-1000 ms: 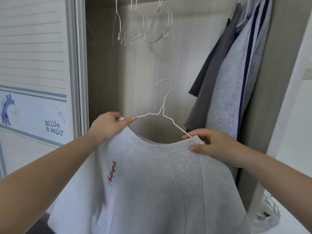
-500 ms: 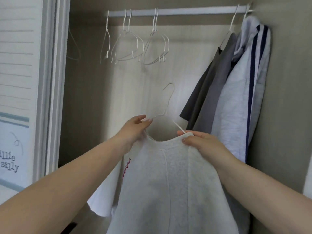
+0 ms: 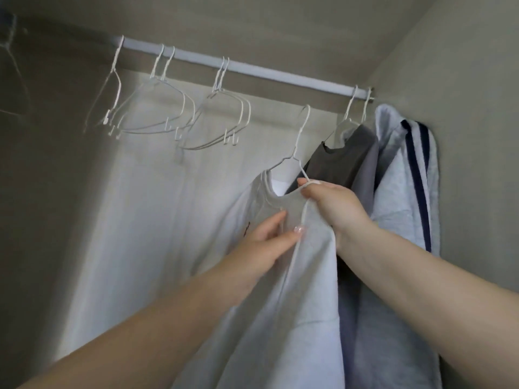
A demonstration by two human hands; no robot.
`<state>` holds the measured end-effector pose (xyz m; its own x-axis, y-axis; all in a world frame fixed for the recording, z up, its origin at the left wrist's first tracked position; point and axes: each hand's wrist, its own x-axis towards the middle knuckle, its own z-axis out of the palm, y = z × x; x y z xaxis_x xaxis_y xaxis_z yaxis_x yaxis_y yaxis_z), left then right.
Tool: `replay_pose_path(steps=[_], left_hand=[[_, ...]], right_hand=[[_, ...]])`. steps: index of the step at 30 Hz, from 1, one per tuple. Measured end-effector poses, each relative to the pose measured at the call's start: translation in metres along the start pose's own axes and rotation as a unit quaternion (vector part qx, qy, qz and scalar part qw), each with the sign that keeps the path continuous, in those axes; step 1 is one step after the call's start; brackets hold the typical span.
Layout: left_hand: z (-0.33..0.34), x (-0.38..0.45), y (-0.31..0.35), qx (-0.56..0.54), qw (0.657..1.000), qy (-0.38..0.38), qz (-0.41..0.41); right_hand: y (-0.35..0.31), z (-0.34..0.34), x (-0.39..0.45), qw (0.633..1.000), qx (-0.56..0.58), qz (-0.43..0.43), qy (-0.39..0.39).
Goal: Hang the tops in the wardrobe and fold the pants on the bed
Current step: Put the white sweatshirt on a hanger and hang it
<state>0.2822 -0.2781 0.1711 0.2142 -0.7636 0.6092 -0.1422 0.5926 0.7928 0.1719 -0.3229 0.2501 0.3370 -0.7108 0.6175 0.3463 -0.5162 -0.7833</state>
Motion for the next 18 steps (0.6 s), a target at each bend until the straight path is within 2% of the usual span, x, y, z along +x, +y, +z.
replay_pose_path(steps=[5,11,16,18], left_hand=[[0.012,0.049,0.016,0.008,0.999,-0.015,0.046],[0.017,0.112,0.053,0.007,0.993,-0.039,0.109],[0.031,0.148,0.062,0.0,0.993,-0.061,0.102],[0.038,0.158,0.065,0.002,0.993,-0.044,0.108]], right_hand=[[-0.036,0.014,0.065,0.994,-0.076,-0.059,0.045],[-0.075,0.008,0.138,0.989,-0.109,-0.051,0.086],[-0.097,-0.016,0.178,0.967,-0.208,-0.074,0.126],[-0.101,-0.023,0.192,0.957,-0.241,-0.077,0.143]])
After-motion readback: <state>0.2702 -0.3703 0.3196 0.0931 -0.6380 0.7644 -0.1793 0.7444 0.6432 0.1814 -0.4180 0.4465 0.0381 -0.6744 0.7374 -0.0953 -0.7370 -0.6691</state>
